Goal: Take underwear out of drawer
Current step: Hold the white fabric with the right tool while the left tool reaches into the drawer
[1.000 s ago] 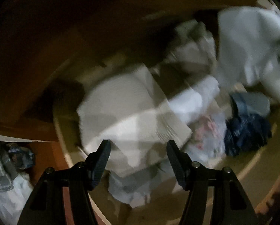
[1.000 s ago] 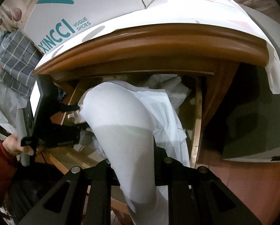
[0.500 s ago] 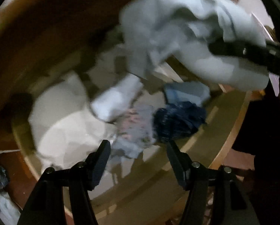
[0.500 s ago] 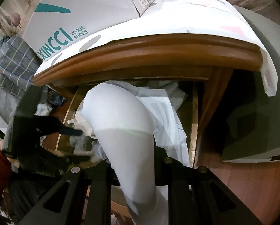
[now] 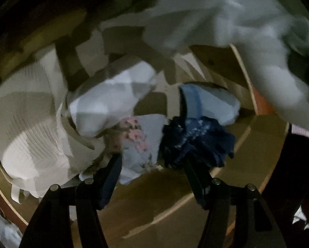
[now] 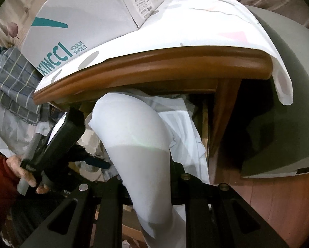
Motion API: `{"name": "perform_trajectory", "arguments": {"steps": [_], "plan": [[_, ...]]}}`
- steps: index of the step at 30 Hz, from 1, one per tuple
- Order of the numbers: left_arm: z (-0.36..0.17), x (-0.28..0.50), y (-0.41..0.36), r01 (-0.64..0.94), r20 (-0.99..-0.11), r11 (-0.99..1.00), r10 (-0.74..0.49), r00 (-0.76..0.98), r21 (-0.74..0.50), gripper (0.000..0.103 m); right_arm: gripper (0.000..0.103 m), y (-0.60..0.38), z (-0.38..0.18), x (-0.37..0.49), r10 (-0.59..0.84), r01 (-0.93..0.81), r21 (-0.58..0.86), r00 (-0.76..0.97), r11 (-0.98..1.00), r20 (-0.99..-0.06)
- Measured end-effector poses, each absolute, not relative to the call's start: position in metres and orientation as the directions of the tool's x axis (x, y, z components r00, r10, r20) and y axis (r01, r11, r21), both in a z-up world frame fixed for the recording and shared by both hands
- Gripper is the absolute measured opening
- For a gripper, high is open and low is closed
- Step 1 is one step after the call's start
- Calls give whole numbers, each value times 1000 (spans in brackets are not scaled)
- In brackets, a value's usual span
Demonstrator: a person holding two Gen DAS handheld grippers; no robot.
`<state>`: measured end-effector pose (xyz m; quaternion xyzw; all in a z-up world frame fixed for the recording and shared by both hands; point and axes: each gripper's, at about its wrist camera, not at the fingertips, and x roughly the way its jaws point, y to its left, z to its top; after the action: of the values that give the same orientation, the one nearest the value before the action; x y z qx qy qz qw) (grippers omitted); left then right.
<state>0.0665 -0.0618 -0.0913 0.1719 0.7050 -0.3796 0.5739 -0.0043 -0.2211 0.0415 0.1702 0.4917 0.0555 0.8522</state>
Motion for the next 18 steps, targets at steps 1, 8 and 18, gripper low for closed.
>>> {"name": "perform_trajectory", "arguments": {"steps": [1, 8, 18], "plan": [[-93, 67, -62, 674, -938, 655, -192, -290, -342, 64, 16, -221, 41, -4, 264, 72, 346, 509, 935, -819], [-109, 86, -67, 603, -929, 716, -184, -322, -351, 64, 16, -225, 39, -4, 266, 89, 357, 508, 930, -819], [-117, 96, -64, 534, -931, 776, -186, -315, -336, 64, 16, -223, 33, 0, 260, 100, 349, 489, 932, -833]]}}
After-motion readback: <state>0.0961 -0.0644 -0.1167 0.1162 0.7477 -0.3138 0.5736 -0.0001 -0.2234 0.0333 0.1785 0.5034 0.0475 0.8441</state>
